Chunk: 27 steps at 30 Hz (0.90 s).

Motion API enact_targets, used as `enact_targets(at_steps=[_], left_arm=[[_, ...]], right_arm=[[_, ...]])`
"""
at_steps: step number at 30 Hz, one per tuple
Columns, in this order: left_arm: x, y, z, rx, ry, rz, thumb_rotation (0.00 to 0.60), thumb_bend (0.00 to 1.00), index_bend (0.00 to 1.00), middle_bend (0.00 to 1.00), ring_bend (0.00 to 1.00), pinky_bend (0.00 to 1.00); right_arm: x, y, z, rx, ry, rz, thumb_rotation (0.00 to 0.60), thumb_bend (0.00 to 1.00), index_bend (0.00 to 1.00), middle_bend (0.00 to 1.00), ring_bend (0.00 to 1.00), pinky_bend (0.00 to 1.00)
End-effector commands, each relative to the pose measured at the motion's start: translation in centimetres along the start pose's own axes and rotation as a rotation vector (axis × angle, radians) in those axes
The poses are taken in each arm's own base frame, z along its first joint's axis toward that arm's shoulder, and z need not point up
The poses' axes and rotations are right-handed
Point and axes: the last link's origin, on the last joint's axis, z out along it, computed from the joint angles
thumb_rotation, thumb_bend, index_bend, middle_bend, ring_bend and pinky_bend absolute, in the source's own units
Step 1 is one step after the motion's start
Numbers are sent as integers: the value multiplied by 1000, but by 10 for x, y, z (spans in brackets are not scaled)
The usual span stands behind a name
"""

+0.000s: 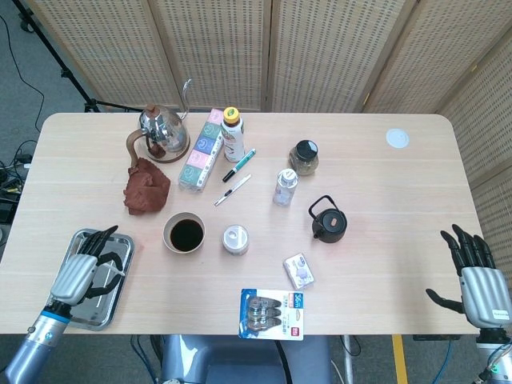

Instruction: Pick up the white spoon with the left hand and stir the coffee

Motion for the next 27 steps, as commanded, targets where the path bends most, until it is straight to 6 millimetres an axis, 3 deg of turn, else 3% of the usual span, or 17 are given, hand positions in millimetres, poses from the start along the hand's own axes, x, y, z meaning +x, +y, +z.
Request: enact_targets(at_steps=[1,4,9,14,27], left_arm=[[4,6,1,-36,-3,-43,600,412,613,0,0,0],[3,2,0,-36,19,-31,600,409,613,0,0,0],[-8,7,10,-92,59,-252,600,408,613,0,0,0],[-15,29,39,-185,62,-488,600,411,613,0,0,0],[-32,79,104,-219,-22,-695,600,413,624,0,0,0]], right_arm=[[0,0,0,-3,1,-1,600,0,0,0,0,0],[-1,1,1,-6,0,-1,600,0,0,0,0,0],[-1,0,1,-2,-4,2,600,0,0,0,0,0],[-3,1,2,-6,-12,-3,600,0,0,0,0,0],[-5,6,7,-36,-17,-5,600,0,0,0,0,0]])
